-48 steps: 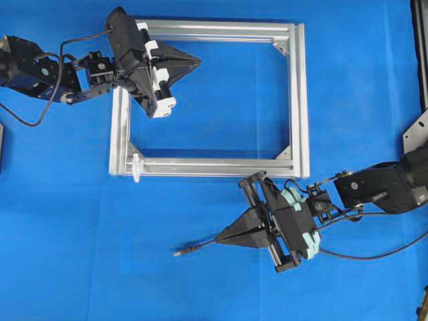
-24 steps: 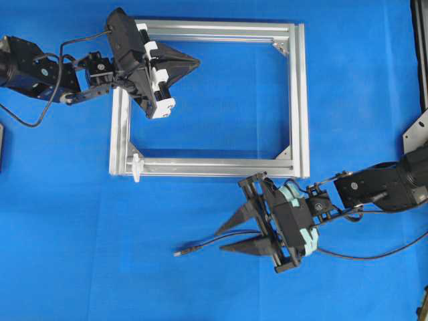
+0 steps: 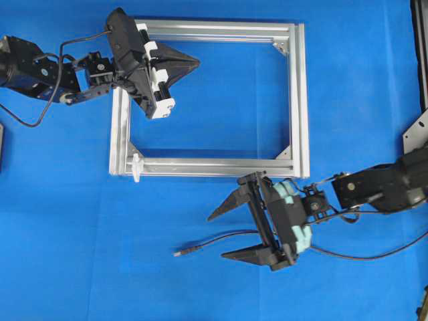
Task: Insert the wire through the string loop located on the left side.
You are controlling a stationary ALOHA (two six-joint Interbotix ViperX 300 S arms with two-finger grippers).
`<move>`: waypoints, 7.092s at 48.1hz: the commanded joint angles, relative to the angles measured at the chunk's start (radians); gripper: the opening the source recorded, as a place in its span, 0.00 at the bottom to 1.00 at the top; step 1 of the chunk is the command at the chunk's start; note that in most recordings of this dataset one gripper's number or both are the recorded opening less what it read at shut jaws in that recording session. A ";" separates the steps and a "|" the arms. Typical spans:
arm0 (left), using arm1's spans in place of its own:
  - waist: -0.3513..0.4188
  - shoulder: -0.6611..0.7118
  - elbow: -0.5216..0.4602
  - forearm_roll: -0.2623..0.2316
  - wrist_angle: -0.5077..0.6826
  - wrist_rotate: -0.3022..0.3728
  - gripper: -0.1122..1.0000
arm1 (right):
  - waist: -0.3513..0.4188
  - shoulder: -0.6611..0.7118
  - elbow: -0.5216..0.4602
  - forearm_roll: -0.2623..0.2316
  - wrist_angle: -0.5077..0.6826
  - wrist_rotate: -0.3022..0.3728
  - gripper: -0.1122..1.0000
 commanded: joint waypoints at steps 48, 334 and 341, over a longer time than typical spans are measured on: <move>-0.002 -0.035 0.003 0.003 -0.011 0.000 0.10 | 0.032 0.173 -0.081 0.066 -0.064 -0.014 0.67; -0.002 -0.049 0.002 0.003 -0.005 0.005 0.10 | -0.224 0.046 -0.170 0.058 0.101 -0.063 0.10; -0.002 -0.049 0.002 0.003 -0.005 0.005 0.10 | -0.224 0.044 -0.170 0.058 0.101 -0.063 0.10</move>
